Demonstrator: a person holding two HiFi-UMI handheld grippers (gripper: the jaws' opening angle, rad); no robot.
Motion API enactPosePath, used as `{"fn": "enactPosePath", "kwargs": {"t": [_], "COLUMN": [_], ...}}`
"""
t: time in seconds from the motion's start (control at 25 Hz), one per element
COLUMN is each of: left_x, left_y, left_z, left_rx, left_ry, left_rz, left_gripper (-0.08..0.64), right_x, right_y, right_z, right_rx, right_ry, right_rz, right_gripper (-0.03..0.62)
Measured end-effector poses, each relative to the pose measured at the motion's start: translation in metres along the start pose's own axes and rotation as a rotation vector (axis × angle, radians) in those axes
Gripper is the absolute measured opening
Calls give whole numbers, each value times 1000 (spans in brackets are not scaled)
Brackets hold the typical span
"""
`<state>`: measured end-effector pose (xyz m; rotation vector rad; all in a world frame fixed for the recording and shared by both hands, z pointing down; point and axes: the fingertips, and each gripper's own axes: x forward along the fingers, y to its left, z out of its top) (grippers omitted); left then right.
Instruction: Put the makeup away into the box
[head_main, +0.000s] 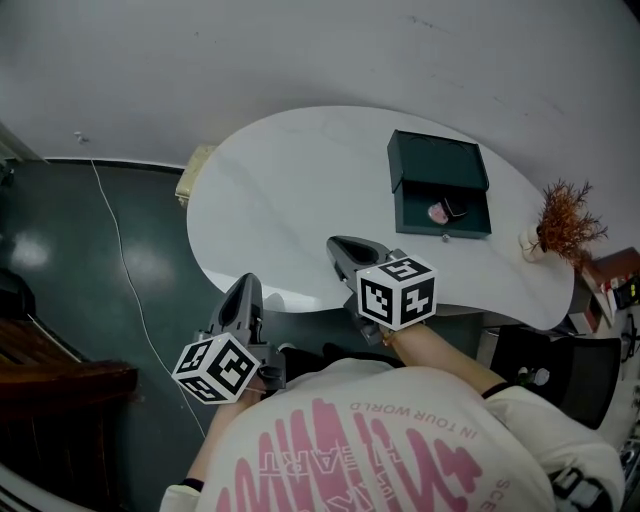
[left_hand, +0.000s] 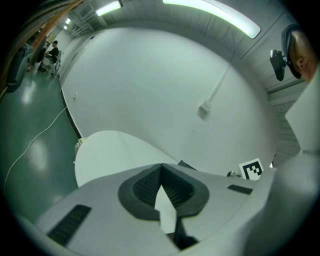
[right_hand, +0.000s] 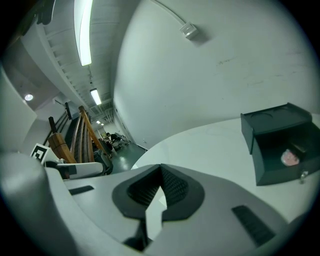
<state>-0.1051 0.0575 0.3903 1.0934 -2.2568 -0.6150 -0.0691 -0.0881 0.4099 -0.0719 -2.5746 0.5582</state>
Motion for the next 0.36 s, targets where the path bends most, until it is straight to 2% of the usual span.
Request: {"fn": "enactPosePath", "kwargs": {"t": [0.36], "left_x": [4], "left_y": [-17], "left_z": [-9], "left_rx": [6], "left_ry": [3], "left_rz": [-5], "left_gripper": [2], "right_x": [-18], "right_y": [-18], "right_z": [3], "right_rx": [14], "right_ry": [-16], "right_rz": [-11], "right_gripper": [-5]}}
